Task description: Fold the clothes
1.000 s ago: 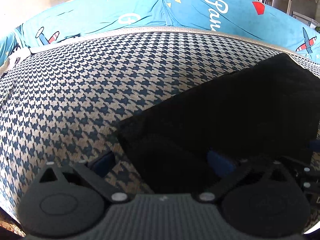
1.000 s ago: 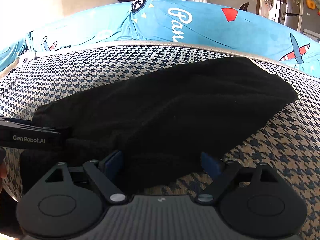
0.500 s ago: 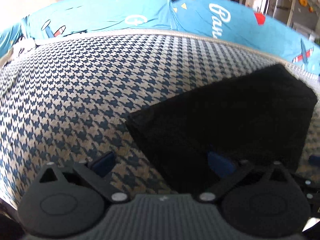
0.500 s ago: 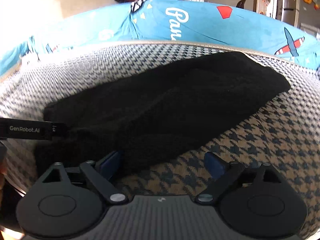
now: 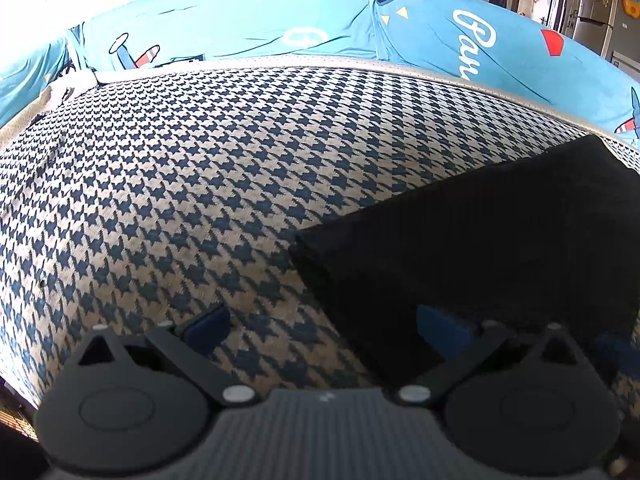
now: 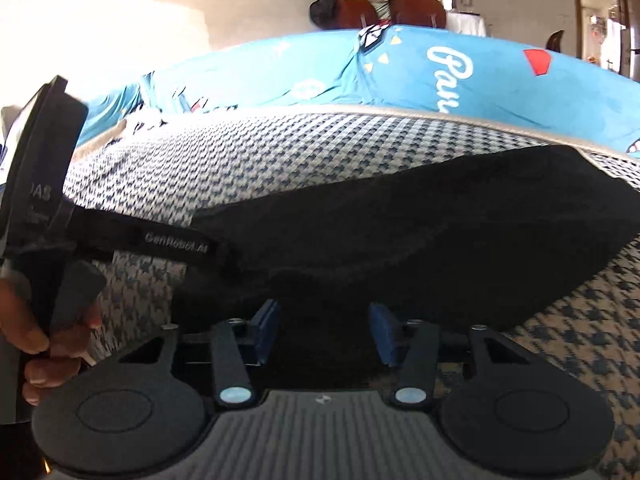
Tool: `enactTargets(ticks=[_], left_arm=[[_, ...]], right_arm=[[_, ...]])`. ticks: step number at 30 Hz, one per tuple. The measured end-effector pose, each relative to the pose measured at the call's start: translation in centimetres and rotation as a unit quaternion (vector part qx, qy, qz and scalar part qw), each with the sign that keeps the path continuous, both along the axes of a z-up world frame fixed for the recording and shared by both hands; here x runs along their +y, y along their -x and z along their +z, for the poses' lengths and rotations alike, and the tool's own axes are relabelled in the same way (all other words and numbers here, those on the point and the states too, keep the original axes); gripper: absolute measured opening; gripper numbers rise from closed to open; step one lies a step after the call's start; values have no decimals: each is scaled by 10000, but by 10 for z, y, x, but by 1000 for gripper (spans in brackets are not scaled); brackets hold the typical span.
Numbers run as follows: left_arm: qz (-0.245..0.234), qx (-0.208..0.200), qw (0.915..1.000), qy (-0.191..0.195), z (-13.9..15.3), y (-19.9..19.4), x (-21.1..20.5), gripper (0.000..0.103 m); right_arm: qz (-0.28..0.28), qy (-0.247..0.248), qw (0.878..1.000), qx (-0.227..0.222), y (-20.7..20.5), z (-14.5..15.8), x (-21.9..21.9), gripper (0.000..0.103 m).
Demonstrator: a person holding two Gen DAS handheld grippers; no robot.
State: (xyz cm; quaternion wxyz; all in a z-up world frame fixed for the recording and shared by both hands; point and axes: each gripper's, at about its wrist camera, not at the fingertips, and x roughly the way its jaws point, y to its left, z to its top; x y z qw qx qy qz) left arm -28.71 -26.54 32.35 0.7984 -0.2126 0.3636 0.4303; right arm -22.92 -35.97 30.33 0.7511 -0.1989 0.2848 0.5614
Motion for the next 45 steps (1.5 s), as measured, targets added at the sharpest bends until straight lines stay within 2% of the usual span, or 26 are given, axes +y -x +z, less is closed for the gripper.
enactTargets(ticks=[3, 7, 11, 14, 17, 21, 25, 29, 33, 38, 41, 42, 44, 45], left_arm=[[16, 19, 10000, -7, 0, 2, 1, 103], [229, 29, 9997, 17, 0, 7, 7, 103], [408, -115, 9990, 145, 3, 16, 15, 103], [404, -86, 9991, 138, 3, 20, 15, 103], [380, -261, 9987, 228, 6, 27, 16, 103], [459, -499, 9970, 379, 9, 37, 19, 103], [543, -641, 9954, 468, 11, 43, 23, 103], [547, -714, 9946, 526, 12, 47, 24, 103], [500, -822, 9933, 637, 12, 50, 26, 103], [332, -1027, 9905, 855, 11, 51, 27, 103], [227, -1153, 9880, 998, 11, 51, 27, 103], [194, -1193, 9872, 1044, 11, 51, 27, 103], [113, -1251, 9854, 1146, 10, 48, 26, 103], [69, -1273, 9846, 1196, 9, 46, 26, 103]], right_arm=[[162, 189, 9997, -76, 7, -6, 3, 50], [271, 332, 9990, 144, 6, -6, -5, 50], [331, 373, 9987, 120, 12, -6, -15, 51], [377, 190, 9987, 279, 15, 0, -20, 50], [563, -207, 9971, 463, 19, 9, -18, 50], [949, -346, 9946, 224, 35, 12, -3, 50], [1052, -210, 9942, 61, 45, 6, 20, 50], [1162, -4, 9927, -317, 54, -5, 39, 50], [1088, 275, 9915, -659, 62, -21, 54, 51], [879, 213, 9924, -836, 58, -25, 59, 50], [676, 164, 9944, -798, 50, -28, 59, 38], [597, 130, 9955, -721, 46, -27, 58, 28], [376, 38, 9984, -412, 33, -25, 58, 17], [239, -57, 9997, -60, 23, -25, 56, 16]])
